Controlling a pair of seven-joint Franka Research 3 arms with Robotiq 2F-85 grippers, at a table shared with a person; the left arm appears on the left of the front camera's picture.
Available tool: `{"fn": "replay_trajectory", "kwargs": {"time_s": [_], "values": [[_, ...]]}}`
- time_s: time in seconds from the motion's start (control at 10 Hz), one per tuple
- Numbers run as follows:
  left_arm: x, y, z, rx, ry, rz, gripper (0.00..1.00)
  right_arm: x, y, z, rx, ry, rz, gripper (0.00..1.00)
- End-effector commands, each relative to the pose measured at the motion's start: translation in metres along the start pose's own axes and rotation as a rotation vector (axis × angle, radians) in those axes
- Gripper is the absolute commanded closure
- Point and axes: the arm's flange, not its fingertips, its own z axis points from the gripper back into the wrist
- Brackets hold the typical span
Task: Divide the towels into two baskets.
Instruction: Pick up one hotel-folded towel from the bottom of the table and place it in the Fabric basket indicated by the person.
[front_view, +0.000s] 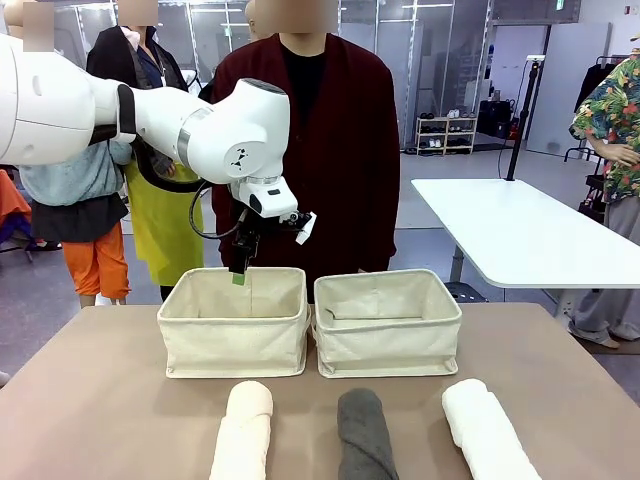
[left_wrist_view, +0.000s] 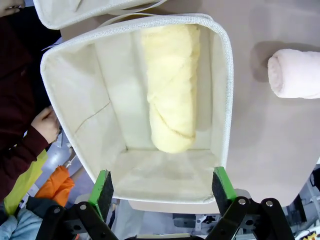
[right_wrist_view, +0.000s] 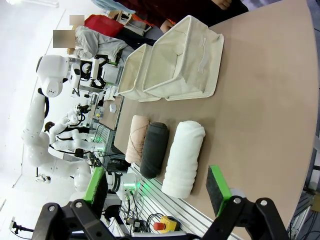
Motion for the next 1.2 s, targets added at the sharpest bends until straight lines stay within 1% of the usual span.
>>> {"fn": "replay_trajectory", "kwargs": {"time_s": [0.0, 0.2, 0.3, 0.4, 0.5, 0.6, 0.7, 0.8, 0.9, 1.0, 1.1], "values": [[-0.002, 0.003, 0.003, 0.007, -0.001, -0.017, 0.00, -0.003, 0.002, 0.003, 0.007, 0.001, 0.017, 0.00], [0.000, 0.000, 0.000, 0.001, 0.000, 0.000, 0.00, -0.003, 0.002, 0.003, 0.007, 0.001, 0.017, 0.00], [-0.008, -0.012, 0.032, 0.021, -0.021, 0.022, 0.00, -0.003, 0.002, 0.003, 0.007, 0.001, 0.017, 0.00], [-0.024, -0.033, 0.054, 0.017, -0.080, 0.052, 0.00, -0.003, 0.002, 0.003, 0.007, 0.001, 0.017, 0.00], [-0.047, -0.060, 0.069, -0.014, -0.108, 0.107, 0.00, -0.003, 0.002, 0.003, 0.007, 0.001, 0.017, 0.00], [-0.072, -0.088, 0.076, -0.069, -0.162, 0.165, 0.00, -0.003, 0.002, 0.003, 0.007, 0.001, 0.017, 0.00], [-0.110, -0.122, 0.080, -0.142, -0.275, 0.221, 0.00, -0.003, 0.002, 0.003, 0.007, 0.001, 0.017, 0.00], [-0.138, -0.142, 0.081, -0.145, -0.306, 0.285, 0.00, -0.003, 0.002, 0.003, 0.007, 0.001, 0.017, 0.00], [-0.172, -0.165, 0.082, -0.185, -0.358, 0.343, 0.00, -0.003, 0.002, 0.003, 0.007, 0.001, 0.017, 0.00], [-0.212, -0.181, 0.080, -0.202, -0.376, 0.468, 0.00, -0.003, 0.002, 0.003, 0.007, 0.001, 0.017, 0.00], [-0.257, -0.198, 0.077, -0.254, -0.465, 0.556, 0.00, -0.003, 0.002, 0.003, 0.007, 0.001, 0.017, 0.00]]}}
